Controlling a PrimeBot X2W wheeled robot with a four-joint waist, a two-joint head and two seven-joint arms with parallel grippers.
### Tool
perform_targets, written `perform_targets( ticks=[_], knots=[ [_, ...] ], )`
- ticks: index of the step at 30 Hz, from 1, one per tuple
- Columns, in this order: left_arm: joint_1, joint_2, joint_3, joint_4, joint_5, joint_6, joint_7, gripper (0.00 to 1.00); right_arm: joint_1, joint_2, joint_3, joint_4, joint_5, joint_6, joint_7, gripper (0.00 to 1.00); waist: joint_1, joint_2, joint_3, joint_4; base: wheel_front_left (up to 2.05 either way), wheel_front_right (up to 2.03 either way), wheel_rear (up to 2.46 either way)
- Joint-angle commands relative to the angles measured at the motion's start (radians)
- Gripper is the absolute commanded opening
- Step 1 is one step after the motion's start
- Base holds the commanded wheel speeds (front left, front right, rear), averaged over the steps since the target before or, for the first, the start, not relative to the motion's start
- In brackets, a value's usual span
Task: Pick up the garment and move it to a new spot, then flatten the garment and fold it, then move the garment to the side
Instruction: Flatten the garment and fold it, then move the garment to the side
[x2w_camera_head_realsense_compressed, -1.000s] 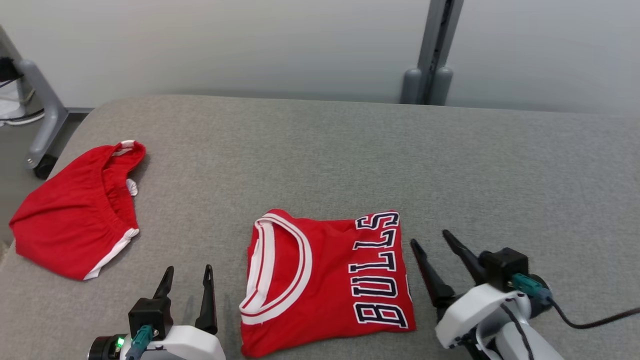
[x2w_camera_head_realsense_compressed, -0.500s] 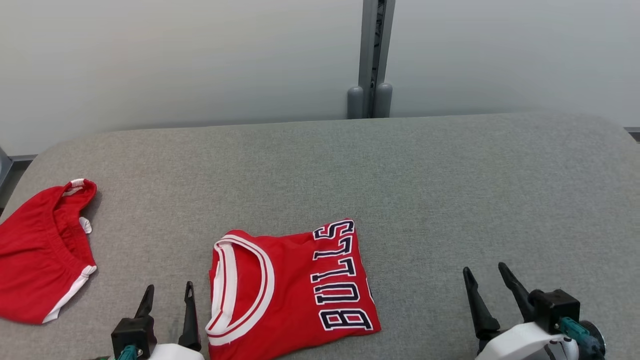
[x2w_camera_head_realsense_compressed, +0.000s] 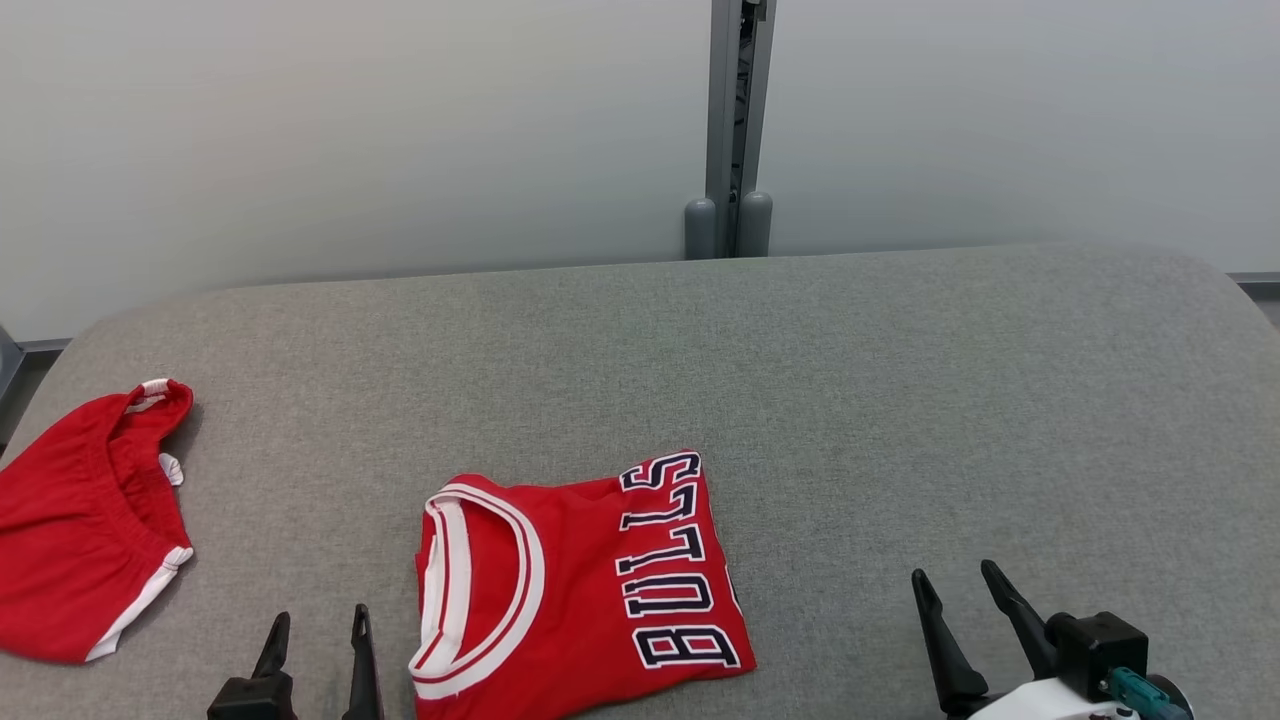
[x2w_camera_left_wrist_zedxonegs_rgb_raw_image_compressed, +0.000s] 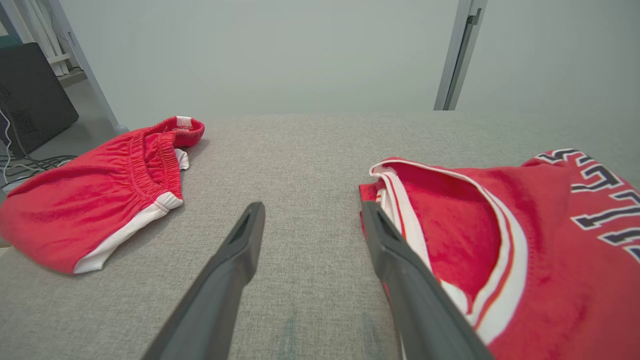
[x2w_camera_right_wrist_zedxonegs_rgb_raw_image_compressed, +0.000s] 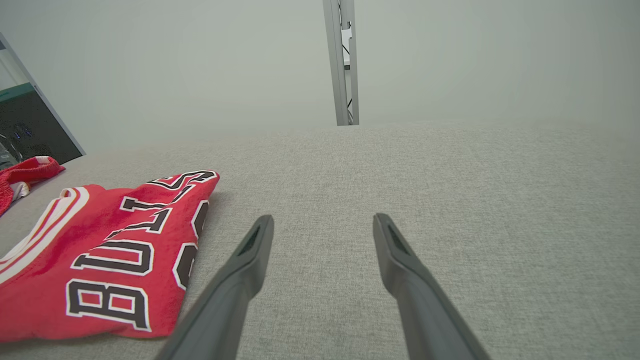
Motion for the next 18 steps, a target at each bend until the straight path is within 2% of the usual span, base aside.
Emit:
perform_targets(
  ticks=[1,8,18],
  knots=[
    [0.0,0.004,0.002,-0.004,0.002,-0.002,-0.002,1.0,0.002,-0.004,-0.001,-0.004,0.003,0.0,-0.005,1.0,0.0,0.0,0.001,0.001,0.0,0.0,0.0],
    [-0.022,0.004,-0.023,-0.007,-0.009,-0.006,-0.002,1.0,-0.034,-0.005,0.066,0.024,0.043,0.0,-0.005,1.0,0.0,0.0,0.033,0.024,0.0,0.0,0.0],
    [-0.09,0.004,-0.094,0.004,-0.02,-0.009,-0.002,1.0,-0.222,-0.006,0.265,0.162,0.232,0.0,-0.005,1.0,0.0,0.0,0.14,0.129,0.0,0.0,0.0]
  ],
)
